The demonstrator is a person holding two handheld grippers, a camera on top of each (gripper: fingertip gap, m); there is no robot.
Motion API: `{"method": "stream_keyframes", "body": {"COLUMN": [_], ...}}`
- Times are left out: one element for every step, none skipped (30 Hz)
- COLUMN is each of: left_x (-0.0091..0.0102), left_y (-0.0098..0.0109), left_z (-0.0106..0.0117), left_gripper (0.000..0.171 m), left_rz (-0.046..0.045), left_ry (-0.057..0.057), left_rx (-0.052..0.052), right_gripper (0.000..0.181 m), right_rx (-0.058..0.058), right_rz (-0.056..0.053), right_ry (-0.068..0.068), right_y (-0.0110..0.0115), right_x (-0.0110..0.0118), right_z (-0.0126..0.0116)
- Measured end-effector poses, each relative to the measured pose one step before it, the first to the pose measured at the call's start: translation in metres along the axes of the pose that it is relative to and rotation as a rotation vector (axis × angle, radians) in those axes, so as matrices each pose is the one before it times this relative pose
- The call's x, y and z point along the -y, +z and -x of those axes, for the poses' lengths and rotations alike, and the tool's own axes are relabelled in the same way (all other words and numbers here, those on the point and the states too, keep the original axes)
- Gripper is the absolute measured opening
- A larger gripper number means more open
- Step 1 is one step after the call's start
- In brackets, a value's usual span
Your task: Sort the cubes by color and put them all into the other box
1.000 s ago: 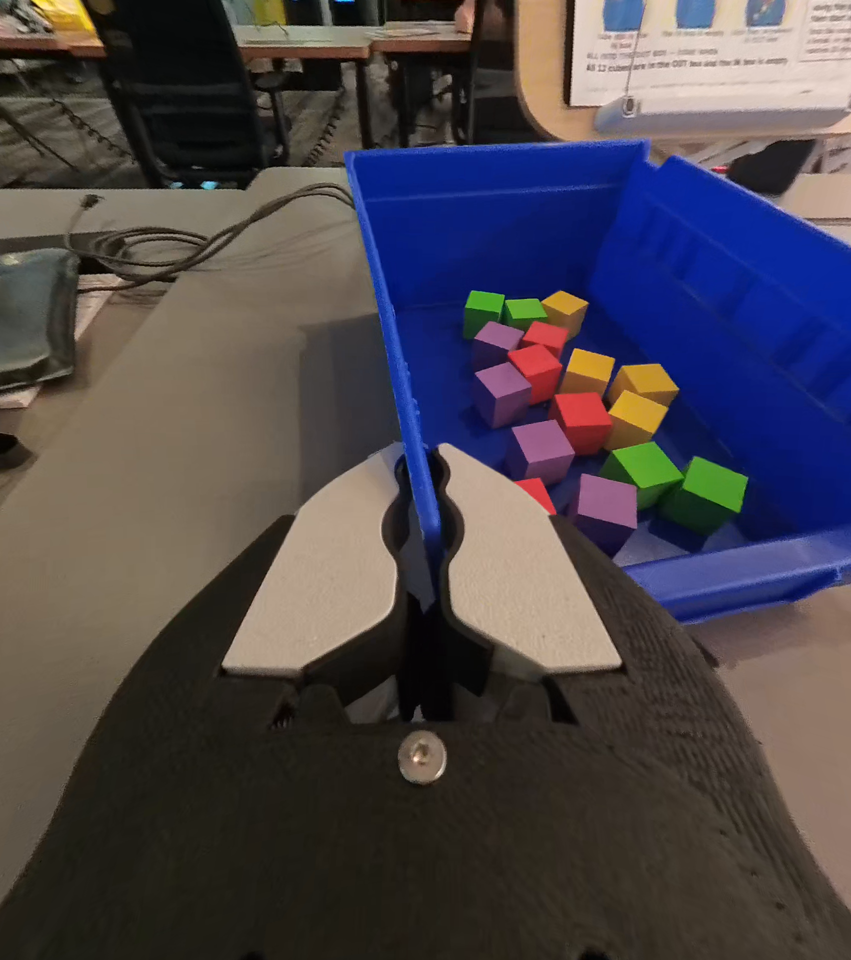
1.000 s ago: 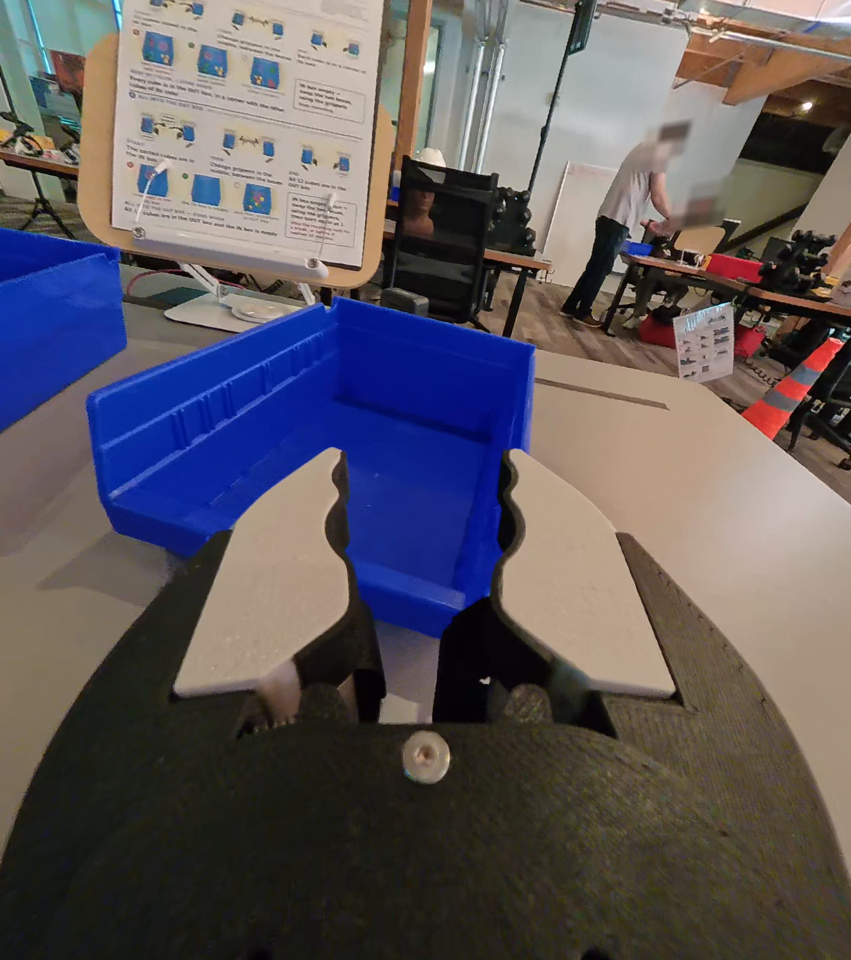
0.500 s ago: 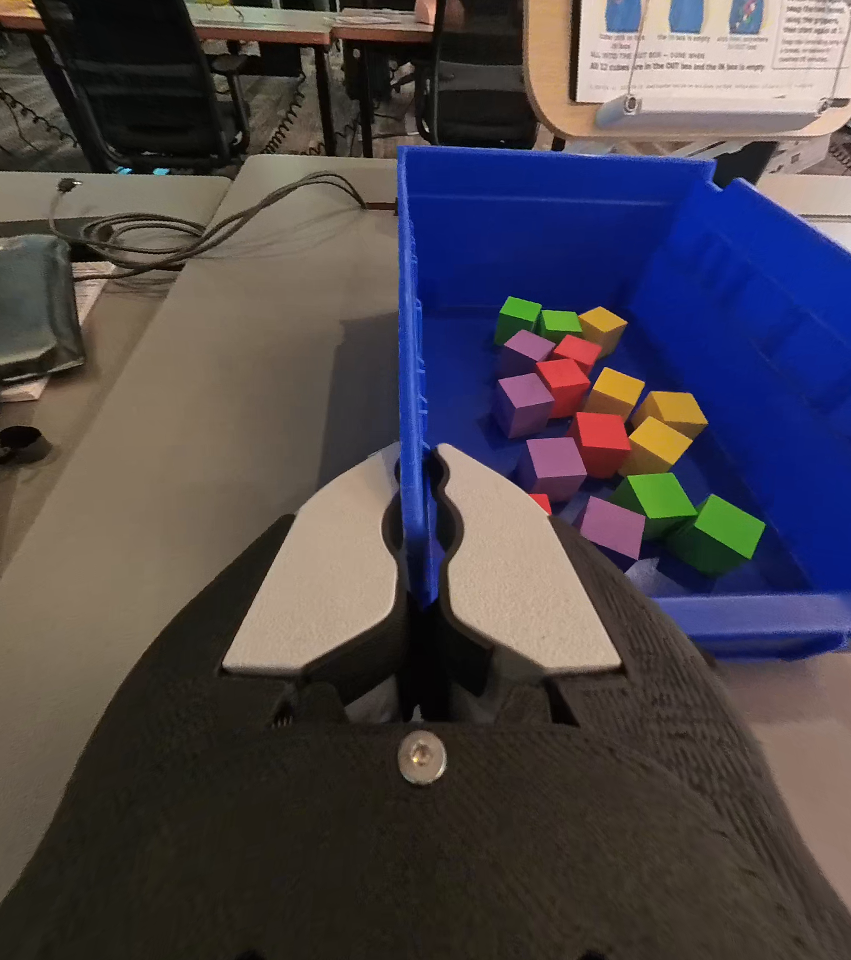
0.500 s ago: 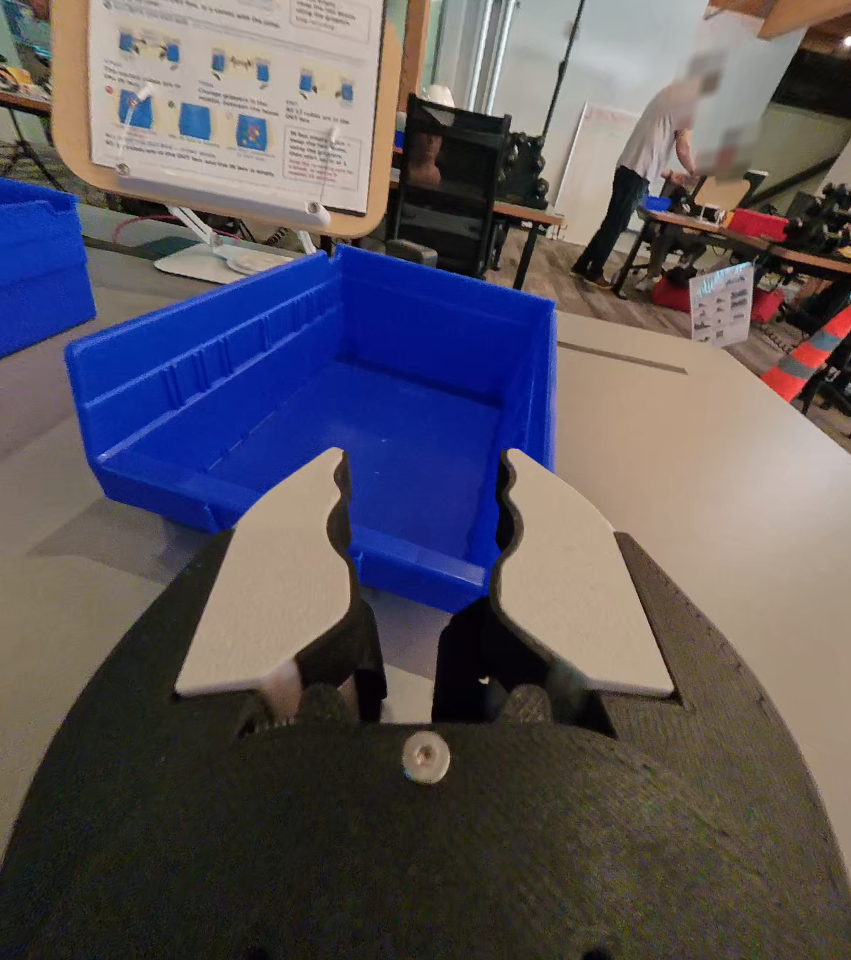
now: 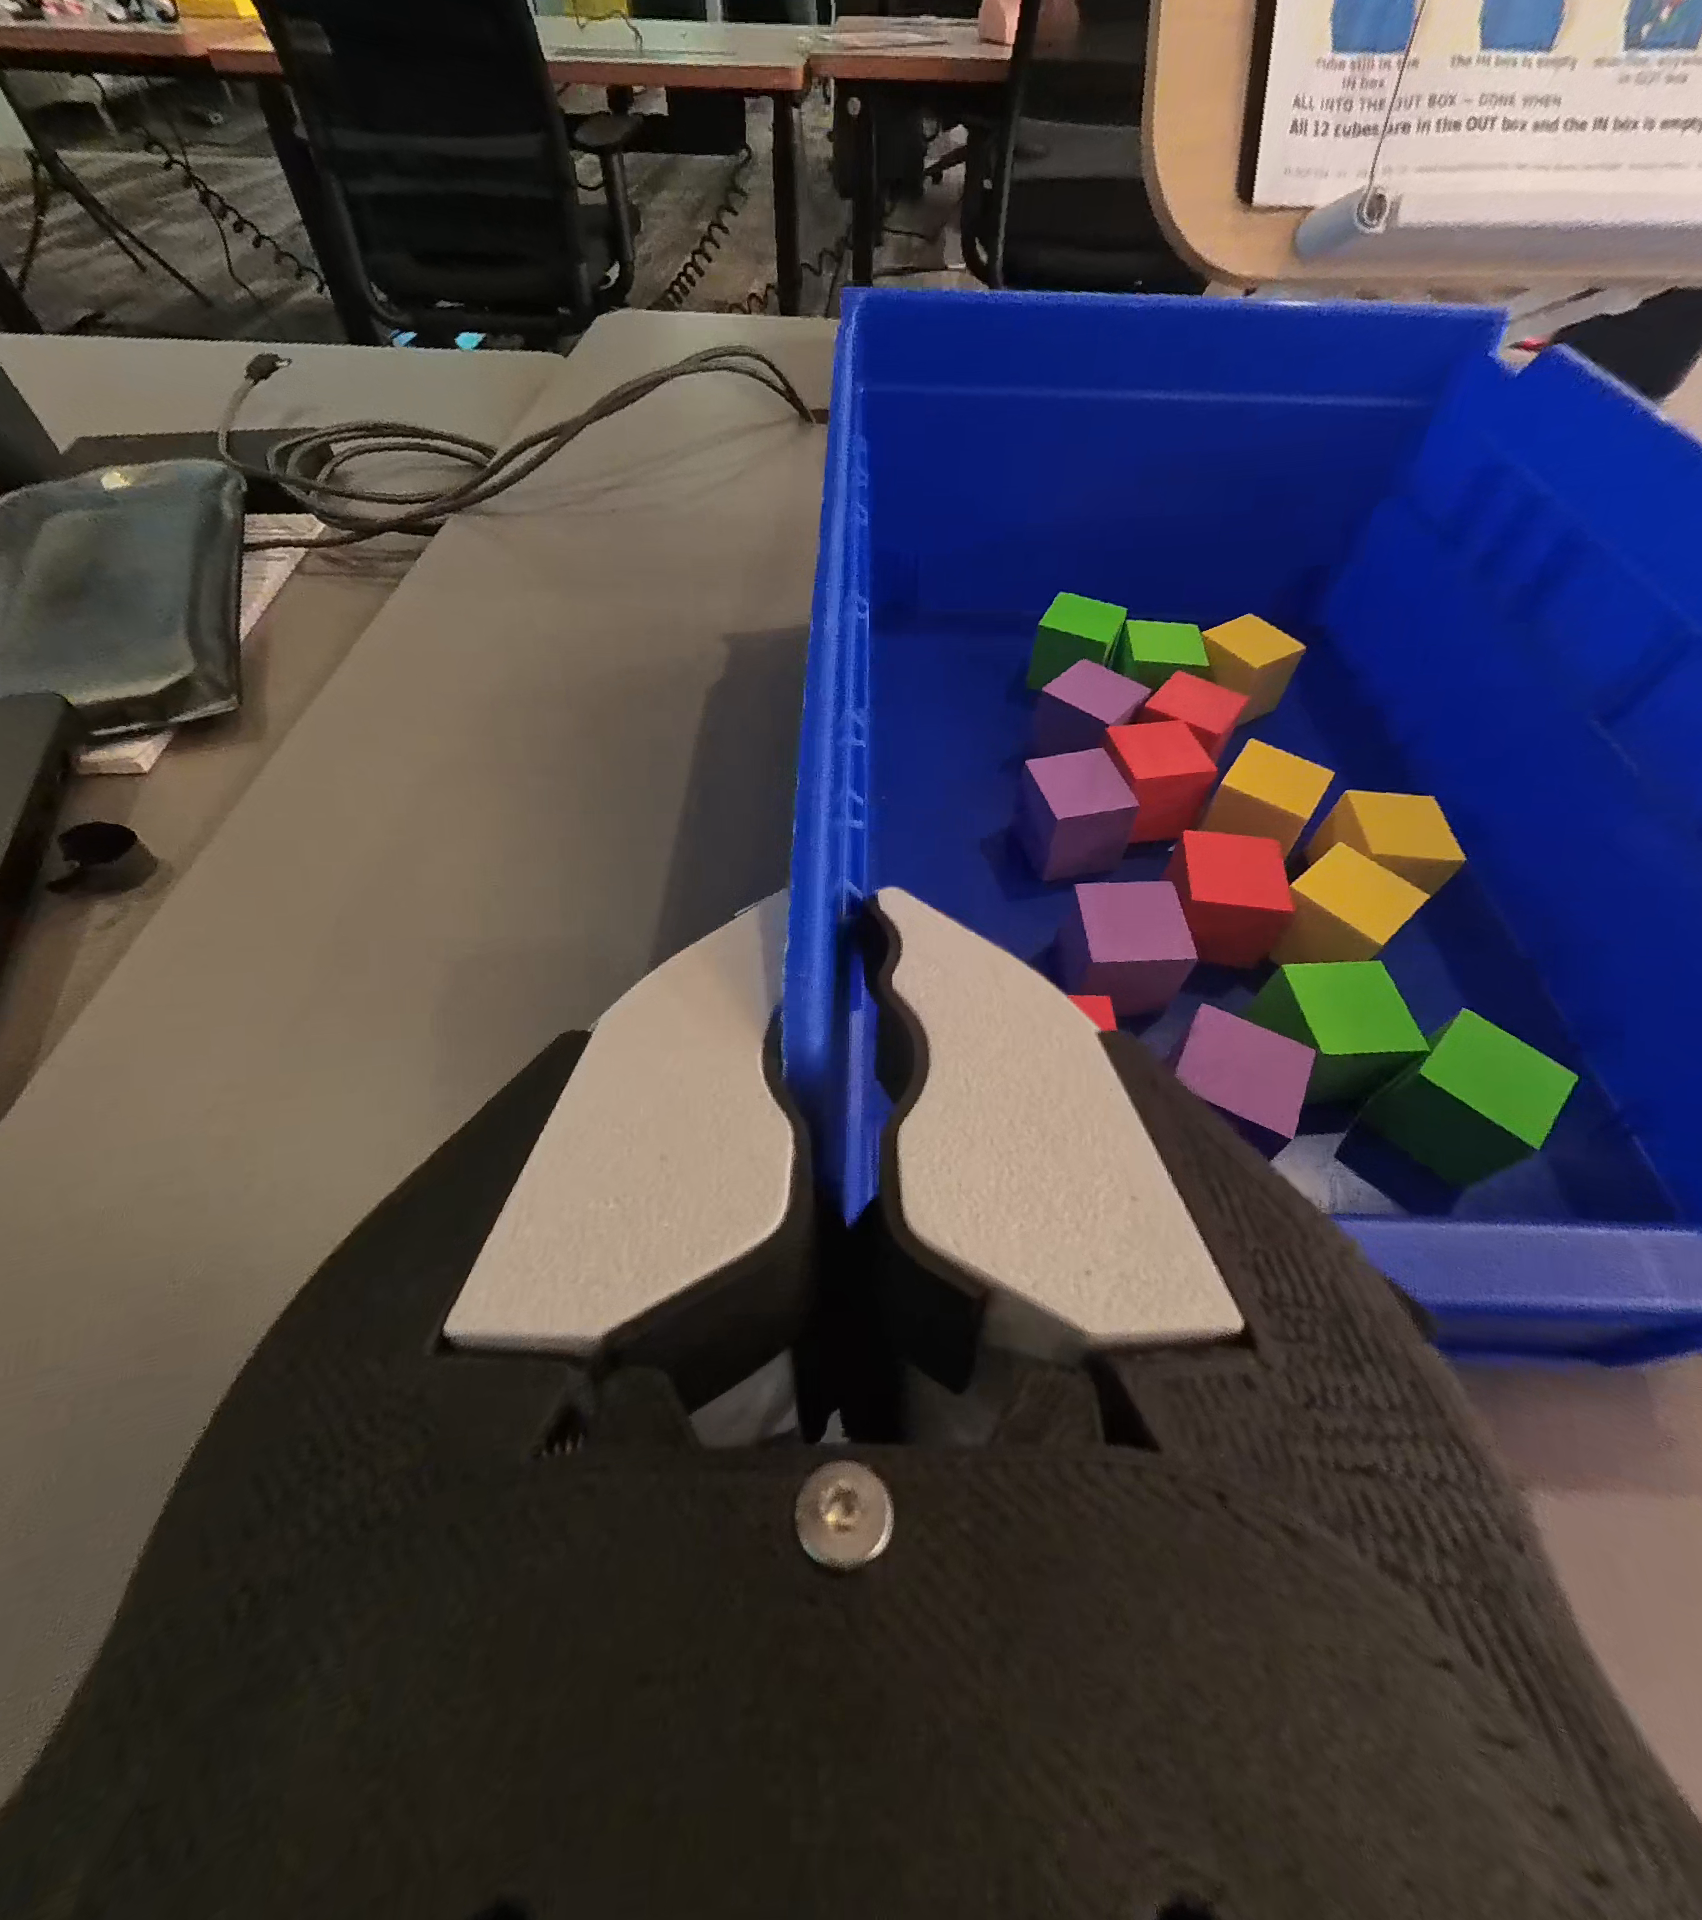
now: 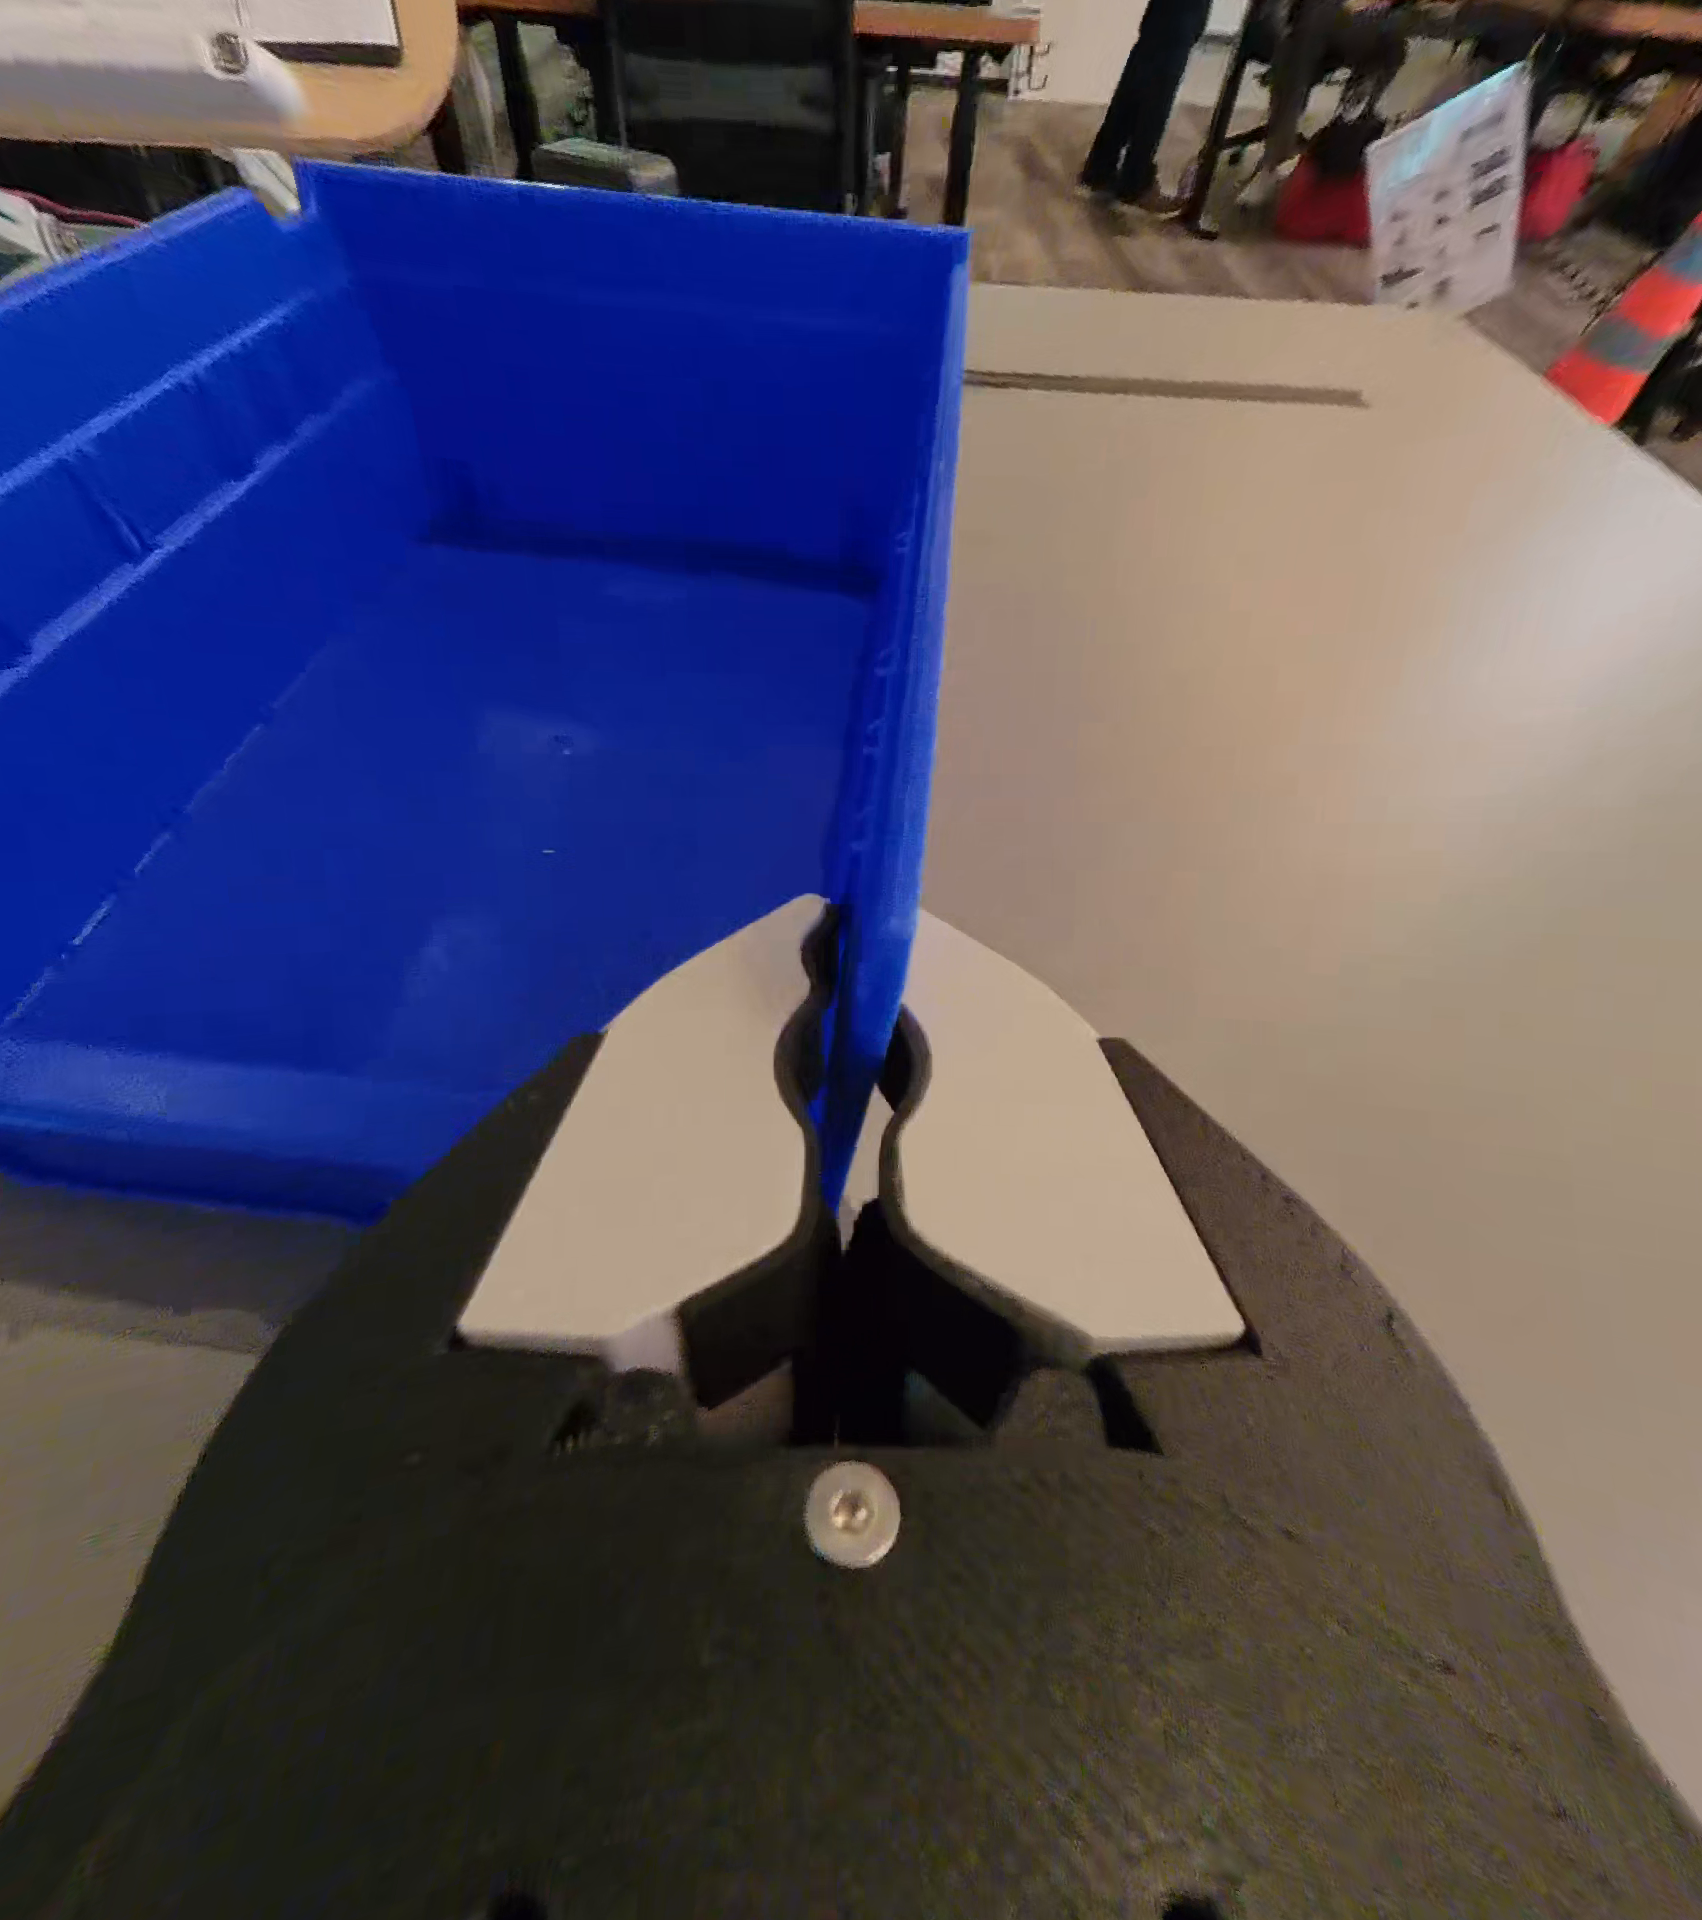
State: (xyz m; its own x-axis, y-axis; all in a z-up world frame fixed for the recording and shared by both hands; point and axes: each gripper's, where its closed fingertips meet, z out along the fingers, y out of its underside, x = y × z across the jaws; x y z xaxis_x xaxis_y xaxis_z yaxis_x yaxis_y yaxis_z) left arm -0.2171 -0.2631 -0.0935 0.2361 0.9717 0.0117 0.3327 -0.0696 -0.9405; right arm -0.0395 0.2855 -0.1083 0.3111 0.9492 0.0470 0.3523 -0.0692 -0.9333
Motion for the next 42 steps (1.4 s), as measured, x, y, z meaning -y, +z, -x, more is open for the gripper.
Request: {"method": "stream_keyframes", "body": {"left_x": [0.00089,0.00111,0.00114,0.00099,0.00102,0.00070,0.00037,-0.00008,-0.00010,0.00017,0.00031,0.00027,0.00033,0.00043,0.00050,0.00053,0.00022,0.00023,0.00142,0.00429,0.00550,0.00441,0.00396,0.00457,0.00564,0.00665,0.00805,0.00922,0.00951,0.00912,0.00843,0.00812,0.00783,0.00622,0.00323,0.00026,-0.00059,0.00057,0.00101,-0.00122,-0.00329,-0.00489], "left_y": [0.00250,0.00287,0.00317,0.00315,0.00295,0.00231,0.00103,-0.00042,-0.00064,-0.00008,0.00035,0.00092,0.00104,0.00134,0.00161,0.00142,0.00066,-0.00024,-0.00189,-0.00443,-0.00610,-0.00653,-0.00730,-0.00876,-0.01040,-0.01138,-0.01085,-0.00884,-0.00586,-0.00257,0.00068,0.00343,0.00628,0.00966,0.01267,0.01451,0.01523,0.01533,0.01544,0.01582,0.01538,0.01468], "left_z": [-0.00194,-0.00273,-0.00313,-0.00196,-0.00099,-0.00044,0.00006,0.00046,0.00040,0.00002,-0.00012,-0.00044,-0.00020,0.00007,0.00018,-0.00037,-0.00059,-0.00021,0.00036,0.00127,0.00167,0.00301,0.00328,0.00165,-0.00190,-0.00523,-0.00717,-0.00852,-0.00846,-0.00736,-0.00755,-0.00797,-0.00691,-0.00710,-0.00685,-0.00573,-0.00574,-0.00560,-0.00675,-0.00513,-0.00177,-0.00093], "left_gripper": [0.006,0.006,0.006,0.007,0.006,0.006,0.006,0.006,0.006,0.006,0.006,0.006,0.006,0.007,0.007,0.007,0.007,0.007,0.008,0.015,0.018,0.021,0.027,0.037,0.046,0.047,0.047,0.048,0.050,0.056,0.062,0.062,0.061,0.060,0.059,0.059,0.059,0.059,0.055,0.053,0.054,0.053], "left_rz": [-0.00111,-0.00598,-0.00464,-0.00053,0.00099,0.00100,0.00098,-0.00043,-0.00408,-0.00694,-0.00507,-0.00004,0.00191,0.00098,-0.00070,0.00151,0.00525,0.00156,-0.01057,-0.02844,-0.03171,-0.01601,-0.00545,-0.00686,-0.00925,-0.01000,-0.01600,-0.01743,-0.01101,-0.00183,0.00575,0.01080,0.01465,0.02558,0.04272,0.05879,0.06157,0.04839,0.03511,0.04372,0.05624,0.06425], "left_ry": [0.0030,-0.0050,-0.0015,0.0094,0.0098,-0.0013,-0.0114,-0.0122,-0.0119,-0.0086,-0.0025,0.0009,0.0034,0.0069,0.0044,-0.0017,-0.0081,-0.0115,-0.0131,-0.0122,-0.0059,-0.0019,0.0029,0.0066,0.0107,0.0188,0.0268,0.0365,0.0453,0.0466,0.0409,0.0340,0.0287,0.0301,0.0299,0.0258,0.0317,0.0418,0.0596,0.0725,0.0828,0.0963], "left_rx": [-0.0015,-0.0038,-0.0018,0.0069,0.0078,-0.0010,-0.0042,-0.0015,0.0044,0.0061,0.0068,0.0048,0.0032,0.0038,0.0019,-0.0038,-0.0060,-0.0054,-0.0054,-0.0035,-0.0035,0.0032,0.0036,-0.0077,-0.0265,-0.0351,-0.0308,-0.0265,-0.0185,-0.0125,-0.0210,-0.0338,-0.0366,-0.0458,-0.0543,-0.0583,-0.0672,-0.0728,-0.0877,-0.0868,-0.0711,-0.0650], "right_gripper": [0.004,0.004,0.004,0.004,0.004,0.004,0.004,0.004,0.004,0.004,0.005,0.004,0.006,0.012,0.021,0.028,0.035,0.045,0.053,0.057,0.061,0.064,0.066,0.068,0.069,0.071,0.072,0.073,0.077,0.080,0.084,0.088,0.088,0.083,0.079,0.073,0.068,0.068,0.068,0.068,0.069,0.069], "right_rx": [0.0093,0.0000,0.0015,0.0046,0.0017,-0.0083,-0.0026,-0.0008,0.0044,-0.0004,-0.0048,0.0017,0.0044,0.0017,-0.0024,-0.0098,-0.0094,-0.0192,-0.0124,-0.0114,-0.0151,-0.0119,-0.0127,-0.0112,0.0002,0.0039,0.0136,0.0214,0.0235,0.0305,0.0268,0.0283,0.0397,0.0495,0.0437,0.0399,0.0422,0.0337,0.0390,0.0080,0.0052,0.0069], "right_rz": [0.0038,0.0069,0.0032,0.0018,-0.0011,-0.0010,-0.0037,0.0004,0.0016,-0.0051,-0.0162,-0.0122,0.0050,0.0017,-0.0055,-0.0118,-0.0153,-0.0090,-0.0099,-0.0162,-0.0240,-0.0212,-0.0243,-0.0336,-0.0351,-0.0281,-0.0229,-0.0218,-0.0327,-0.0324,-0.0186,-0.0143,-0.0067,-0.0019,-0.0087,-0.0123,0.0094,0.0206,0.0189,0.0227,0.0192,0.0091], "right_ry": [0.0061,-0.0012,-0.0064,-0.0009,0.0047,0.0050,0.0010,-0.0047,-0.0105,-0.0080,0.0048,0.0081,0.0089,0.0109,0.0120,0.0077,-0.0005,-0.0012,-0.0006,-0.0019,-0.0068,-0.0154,-0.0148,-0.0064,-0.0025,-0.0043,-0.0053,-0.0011,0.0022,0.0023,-0.0011,-0.0009,-0.0023,-0.0056,-0.0074,-0.0144,-0.0144,-0.0008,-0.0051,-0.0125,-0.0125,0.0012], "right_y": [0.00083,0.00054,0.00068,0.00062,0.00073,0.00149,0.00189,0.00227,0.00237,0.00154,0.00066,0.00061,0.00052,0.00010,-0.00118,-0.00282,-0.00391,-0.00453,-0.00580,-0.00709,-0.00773,-0.00745,-0.00704,-0.00753,-0.00764,-0.00675,-0.00599,-0.00505,-0.00415,-0.00202,0.00075,0.00305,0.00518,0.00655,0.00721,0.00751,0.00772,0.00755,0.00606,0.00439,0.00309,0.00230], "right_x": [0.00000,0.00001,0.00007,0.00017,0.00052,0.00077,0.00179,0.00115,-0.00006,-0.00013,0.00056,0.00006,-0.00074,0.00019,0.00134,0.00232,0.00280,0.00209,0.00224,0.00291,0.00364,0.00385,0.00469,0.00654,0.00846,0.00986,0.01154,0.01351,0.01659,0.01771,0.01654,0.01546,0.01298,0.01009,0.00863,0.00676,0.00138,-0.00253,-0.00463,-0.00730,-0.00793,-0.00692], "right_z": [-0.00333,-0.00347,-0.00246,-0.00183,-0.00153,-0.00139,0.00035,0.00165,0.00293,0.00189,0.00031,0.00000,-0.00062,-0.00142,-0.00242,-0.00328,-0.00281,-0.00403,-0.00306,-0.00303,-0.00349,-0.00297,-0.00318,-0.00292,-0.00100,0.00028,0.00260,0.00453,0.00610,0.00819,0.00863,0.00985,0.01213,0.01399,0.01304,0.01151,0.00973,0.00616,0.00512,-0.00015,-0.00108,-0.00124]}}
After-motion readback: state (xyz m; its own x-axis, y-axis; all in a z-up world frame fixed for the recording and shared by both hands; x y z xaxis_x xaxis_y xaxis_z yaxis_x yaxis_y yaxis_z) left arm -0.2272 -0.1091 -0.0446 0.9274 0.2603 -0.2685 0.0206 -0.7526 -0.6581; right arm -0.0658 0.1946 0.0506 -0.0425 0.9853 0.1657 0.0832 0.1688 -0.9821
